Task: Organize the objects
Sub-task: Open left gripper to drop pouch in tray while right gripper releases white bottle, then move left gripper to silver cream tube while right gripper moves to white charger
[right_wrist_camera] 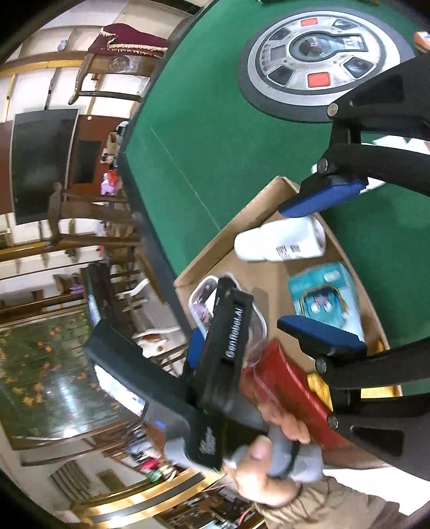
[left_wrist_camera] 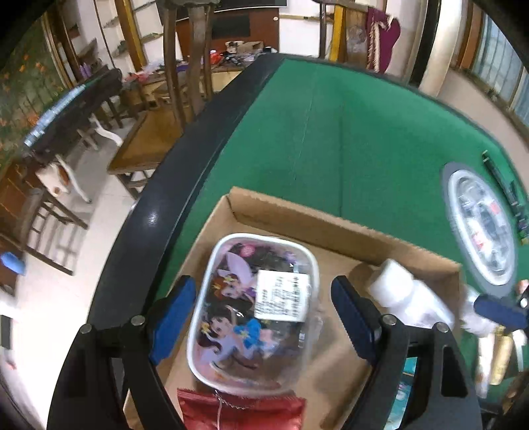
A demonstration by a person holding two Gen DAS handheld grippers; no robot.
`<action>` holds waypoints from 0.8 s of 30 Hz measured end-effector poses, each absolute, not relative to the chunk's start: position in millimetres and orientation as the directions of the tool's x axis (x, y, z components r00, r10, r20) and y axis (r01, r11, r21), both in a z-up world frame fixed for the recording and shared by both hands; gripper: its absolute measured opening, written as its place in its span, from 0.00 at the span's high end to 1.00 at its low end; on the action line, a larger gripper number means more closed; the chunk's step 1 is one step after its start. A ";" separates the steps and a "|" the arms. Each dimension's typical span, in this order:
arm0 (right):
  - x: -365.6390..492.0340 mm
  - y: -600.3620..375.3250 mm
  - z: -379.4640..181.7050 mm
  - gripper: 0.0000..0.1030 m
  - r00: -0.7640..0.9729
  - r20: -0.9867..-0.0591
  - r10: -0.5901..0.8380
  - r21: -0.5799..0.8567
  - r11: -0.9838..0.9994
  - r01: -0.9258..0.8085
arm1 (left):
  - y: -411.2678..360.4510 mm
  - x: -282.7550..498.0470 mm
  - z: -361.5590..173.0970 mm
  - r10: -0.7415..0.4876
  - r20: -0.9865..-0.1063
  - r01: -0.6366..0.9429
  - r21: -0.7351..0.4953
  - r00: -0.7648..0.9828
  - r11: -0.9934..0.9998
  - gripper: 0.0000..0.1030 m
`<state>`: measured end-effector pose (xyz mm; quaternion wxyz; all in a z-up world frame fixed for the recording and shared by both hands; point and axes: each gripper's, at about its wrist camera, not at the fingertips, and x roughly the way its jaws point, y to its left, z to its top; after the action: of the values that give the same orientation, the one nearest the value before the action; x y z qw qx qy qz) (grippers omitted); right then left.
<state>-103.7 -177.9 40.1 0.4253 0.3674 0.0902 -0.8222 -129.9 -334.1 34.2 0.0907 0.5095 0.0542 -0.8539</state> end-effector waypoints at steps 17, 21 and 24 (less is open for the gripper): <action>-61.6 -63.5 64.5 0.30 -0.457 -0.549 -0.700 0.361 -0.692 0.625 | -309.8 -65.5 37.3 0.083 -0.887 0.131 -0.159 -0.455 -0.978 0.19; -50.9 -18.7 63.0 0.25 -0.528 -0.522 -0.669 0.368 -0.736 0.568 | -328.4 -82.1 32.8 0.007 -0.882 0.228 -0.130 -0.472 -0.965 0.19; -46.2 13.9 58.3 0.23 -0.561 -0.511 -0.652 0.387 -0.757 0.527 | -337.8 -79.0 32.2 0.046 -0.881 0.261 -0.188 -0.470 -0.947 0.19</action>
<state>-46.2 13.9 58.3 0.3356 0.3273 -0.0952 -0.8782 -79.0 -337.8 32.2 0.0639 0.5106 0.1502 -0.8442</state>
